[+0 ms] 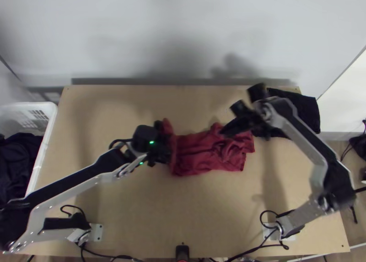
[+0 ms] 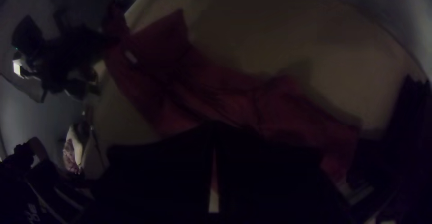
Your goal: Fold the t-shirt
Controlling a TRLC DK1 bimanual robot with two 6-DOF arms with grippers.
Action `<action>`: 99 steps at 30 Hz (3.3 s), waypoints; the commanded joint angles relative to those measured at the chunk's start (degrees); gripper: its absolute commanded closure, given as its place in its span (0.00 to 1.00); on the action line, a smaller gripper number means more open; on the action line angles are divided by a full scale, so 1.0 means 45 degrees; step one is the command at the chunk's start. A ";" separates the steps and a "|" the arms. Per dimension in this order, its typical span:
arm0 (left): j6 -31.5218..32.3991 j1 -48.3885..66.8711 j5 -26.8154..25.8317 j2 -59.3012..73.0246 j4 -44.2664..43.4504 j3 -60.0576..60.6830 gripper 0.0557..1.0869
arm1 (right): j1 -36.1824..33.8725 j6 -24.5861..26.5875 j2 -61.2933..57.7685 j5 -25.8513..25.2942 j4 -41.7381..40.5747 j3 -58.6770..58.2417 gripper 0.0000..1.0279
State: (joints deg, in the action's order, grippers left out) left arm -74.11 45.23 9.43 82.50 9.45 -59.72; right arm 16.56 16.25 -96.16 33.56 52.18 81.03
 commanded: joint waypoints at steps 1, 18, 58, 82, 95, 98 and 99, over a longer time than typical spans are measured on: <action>-0.0505 0.0866 -0.0358 0.2214 -0.0382 -0.2197 0.96 | -0.1785 -0.0096 0.2111 0.0433 0.0415 -0.0664 0.97; -0.1423 0.2780 -0.1061 0.7565 0.0556 -0.9052 0.96 | -0.4988 0.0178 0.4806 0.0647 0.0728 -0.3516 0.97; -0.2262 0.3073 -0.1588 1.2214 0.2626 -1.3251 0.05 | -0.7312 0.0803 0.5841 0.1351 0.0962 -0.4668 0.97; 0.0394 0.2116 -0.1783 0.9479 1.0790 -1.4990 0.05 | -0.6785 0.0568 0.6115 0.1409 0.0962 -0.4844 0.97; 1.1214 -0.1106 -0.7037 0.8659 1.3036 -1.4540 0.78 | -0.2761 -0.0818 0.5431 0.1370 0.0318 -0.4394 0.97; 1.2405 -0.1438 -0.8365 0.8757 1.2997 -1.3935 0.96 | -0.1804 -0.0799 0.4826 0.1370 -0.0073 -0.4336 0.97; 1.2620 -0.1478 -0.8639 0.8815 1.2997 -1.3896 0.96 | -0.1589 -0.0760 0.4611 0.1351 -0.0249 -0.4336 0.97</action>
State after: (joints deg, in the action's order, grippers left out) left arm -31.99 43.38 -16.91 122.08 66.52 -124.90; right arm 0.80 13.67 -71.00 39.79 54.00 60.86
